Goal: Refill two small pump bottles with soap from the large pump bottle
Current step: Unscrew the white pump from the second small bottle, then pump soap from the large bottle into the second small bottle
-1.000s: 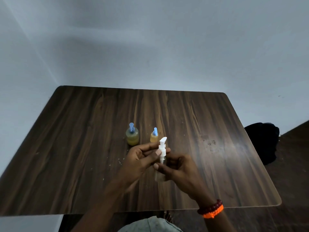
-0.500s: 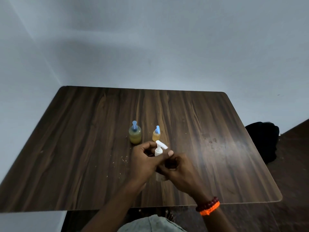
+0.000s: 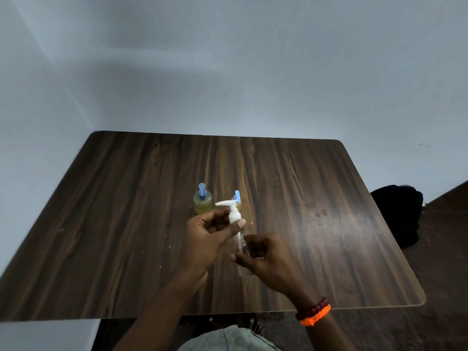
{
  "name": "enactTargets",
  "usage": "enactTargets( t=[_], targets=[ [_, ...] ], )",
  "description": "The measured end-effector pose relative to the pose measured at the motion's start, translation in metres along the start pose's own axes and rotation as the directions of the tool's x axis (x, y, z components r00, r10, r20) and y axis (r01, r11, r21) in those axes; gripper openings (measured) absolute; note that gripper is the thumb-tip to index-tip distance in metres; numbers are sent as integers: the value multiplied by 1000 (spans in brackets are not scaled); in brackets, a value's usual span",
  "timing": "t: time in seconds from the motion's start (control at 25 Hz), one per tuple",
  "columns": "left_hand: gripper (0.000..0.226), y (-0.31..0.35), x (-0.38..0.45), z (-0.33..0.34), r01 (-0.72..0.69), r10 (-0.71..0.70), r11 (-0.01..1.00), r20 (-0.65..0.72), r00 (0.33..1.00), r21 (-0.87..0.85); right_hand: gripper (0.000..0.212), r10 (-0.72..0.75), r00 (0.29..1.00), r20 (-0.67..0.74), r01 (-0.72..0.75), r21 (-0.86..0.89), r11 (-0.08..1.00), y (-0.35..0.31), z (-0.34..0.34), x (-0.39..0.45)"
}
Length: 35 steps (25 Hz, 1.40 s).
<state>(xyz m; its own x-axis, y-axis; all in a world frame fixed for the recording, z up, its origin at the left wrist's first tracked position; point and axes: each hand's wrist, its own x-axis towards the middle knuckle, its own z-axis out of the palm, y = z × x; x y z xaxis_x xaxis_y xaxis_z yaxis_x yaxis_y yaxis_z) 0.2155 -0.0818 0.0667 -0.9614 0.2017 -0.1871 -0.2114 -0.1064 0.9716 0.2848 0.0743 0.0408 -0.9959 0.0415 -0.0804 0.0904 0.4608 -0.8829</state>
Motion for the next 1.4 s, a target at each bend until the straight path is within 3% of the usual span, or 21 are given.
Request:
enactTargets(
  t=[0.24, 0.4, 0.52, 0.64, 0.8, 1.08, 1.24, 1.4],
  targets=[
    [30, -4, 17, -11, -54, 36, 996, -219, 975, -76, 25, 4, 1000, 10, -3, -63, 998, 13, -7, -13],
    [21, -41, 27, -9, 59, -47, 997, -206, 977, 51, 29, 93, 994, -55, -96, -54, 994, 32, -20, -19],
    [30, -88, 33, 16, 228, -200, 950, -148, 969, 214, 17, 142, 986, -86, -142, 0, 990, 41, -31, -21],
    [44, -125, 45, 38, 294, -248, 892, -172, 953, 344, 4, 137, 988, -68, -137, -1, 991, 48, -41, -22],
    [51, -160, 60, 50, 290, -220, 849, -205, 954, 441, 19, 165, 983, -78, -166, -14, 986, 53, -53, -22],
    [46, -185, 76, 50, 296, -221, 814, -205, 953, 500, 25, 201, 978, -49, -203, -42, 978, 60, -62, -11],
    [65, -187, 80, 35, 343, -308, 802, -154, 939, 489, 20, 212, 977, -33, -213, -29, 977, 60, -63, 2],
    [93, -174, 88, -9, 406, -316, 825, -275, 908, 393, 16, 192, 981, -15, -192, -21, 981, 57, -62, 15]
  ],
)
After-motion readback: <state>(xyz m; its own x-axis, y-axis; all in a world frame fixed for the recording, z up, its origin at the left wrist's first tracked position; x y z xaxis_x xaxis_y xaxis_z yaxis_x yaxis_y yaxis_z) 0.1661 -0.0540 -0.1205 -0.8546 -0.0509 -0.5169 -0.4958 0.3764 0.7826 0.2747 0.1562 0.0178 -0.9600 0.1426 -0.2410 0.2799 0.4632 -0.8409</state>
